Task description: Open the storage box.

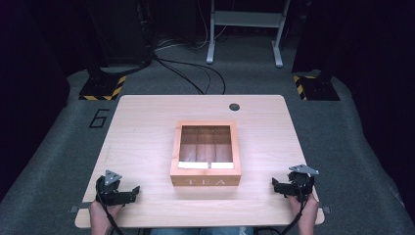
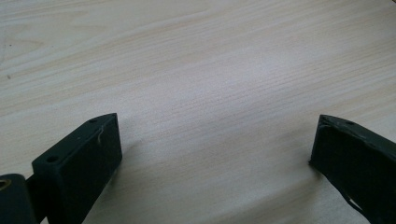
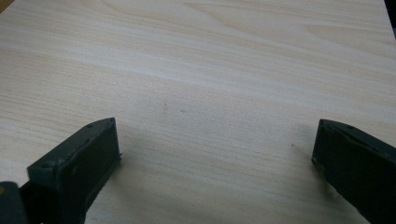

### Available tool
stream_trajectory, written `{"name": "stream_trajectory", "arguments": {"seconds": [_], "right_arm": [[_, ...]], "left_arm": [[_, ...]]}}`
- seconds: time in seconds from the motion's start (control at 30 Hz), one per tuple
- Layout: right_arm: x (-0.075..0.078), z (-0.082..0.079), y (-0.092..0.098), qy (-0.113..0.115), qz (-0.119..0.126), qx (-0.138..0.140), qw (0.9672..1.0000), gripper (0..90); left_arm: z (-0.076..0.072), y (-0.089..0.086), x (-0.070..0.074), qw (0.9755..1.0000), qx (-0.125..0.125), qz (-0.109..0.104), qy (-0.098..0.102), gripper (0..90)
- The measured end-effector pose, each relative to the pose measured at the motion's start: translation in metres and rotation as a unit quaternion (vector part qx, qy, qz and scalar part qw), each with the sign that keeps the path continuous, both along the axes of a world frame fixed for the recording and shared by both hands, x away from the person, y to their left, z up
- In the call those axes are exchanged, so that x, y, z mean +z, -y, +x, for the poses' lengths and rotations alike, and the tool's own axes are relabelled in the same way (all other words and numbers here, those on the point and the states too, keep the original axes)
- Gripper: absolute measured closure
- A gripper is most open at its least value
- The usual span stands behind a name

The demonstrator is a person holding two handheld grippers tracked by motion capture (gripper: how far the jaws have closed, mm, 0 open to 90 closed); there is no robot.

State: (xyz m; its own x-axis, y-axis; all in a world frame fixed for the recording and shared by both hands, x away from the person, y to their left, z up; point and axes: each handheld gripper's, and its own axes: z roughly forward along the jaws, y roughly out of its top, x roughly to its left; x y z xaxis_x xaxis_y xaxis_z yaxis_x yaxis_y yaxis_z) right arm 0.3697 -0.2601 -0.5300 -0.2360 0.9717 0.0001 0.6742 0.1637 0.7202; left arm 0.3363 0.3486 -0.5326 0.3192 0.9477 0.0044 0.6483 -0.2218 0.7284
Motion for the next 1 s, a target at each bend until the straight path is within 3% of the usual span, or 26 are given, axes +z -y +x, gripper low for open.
{"name": "stream_trajectory", "arguments": {"seconds": [0.6, 0.63, 0.8, 0.9, 0.93, 0.97, 1.0], "right_arm": [[0.0, 0.0, 0.0, 0.0, 0.001, 0.001, 1.0, 0.2], [0.0, 0.0, 0.0, 0.0, 0.001, 0.001, 1.0, 0.2], [0.0, 0.0, 0.0, 0.0, 0.001, 0.001, 1.0, 0.2], [0.0, 0.0, 0.0, 0.0, 0.001, 0.0, 1.0, 0.2], [0.0, 0.0, 0.0, 0.0, 0.001, 0.0, 1.0, 0.2], [0.0, 0.0, 0.0, 0.0, 0.001, 0.001, 1.0, 0.2], [0.0, 0.0, 0.0, 0.0, 0.001, 0.001, 1.0, 0.2]], "left_arm": [[0.001, 0.0, 0.0, 1.0, -0.005, -0.002, 0.0, 0.0], [0.0, 0.0, 0.001, 0.9999, -0.01, -0.006, -0.004, 0.0], [-0.003, 0.009, 0.007, 0.9991, -0.03, -0.025, 0.014, 0.0], [-0.003, 0.02, 0.012, 0.9958, -0.064, -0.057, 0.03, 0.0], [-0.003, 0.02, 0.012, 0.9958, -0.064, -0.057, 0.03, 0.0], [-0.001, 0.026, 0.014, 0.9933, -0.078, -0.078, 0.034, 0.0], [-0.001, 0.026, 0.014, 0.9933, -0.078, -0.078, 0.034, 0.0]]}}
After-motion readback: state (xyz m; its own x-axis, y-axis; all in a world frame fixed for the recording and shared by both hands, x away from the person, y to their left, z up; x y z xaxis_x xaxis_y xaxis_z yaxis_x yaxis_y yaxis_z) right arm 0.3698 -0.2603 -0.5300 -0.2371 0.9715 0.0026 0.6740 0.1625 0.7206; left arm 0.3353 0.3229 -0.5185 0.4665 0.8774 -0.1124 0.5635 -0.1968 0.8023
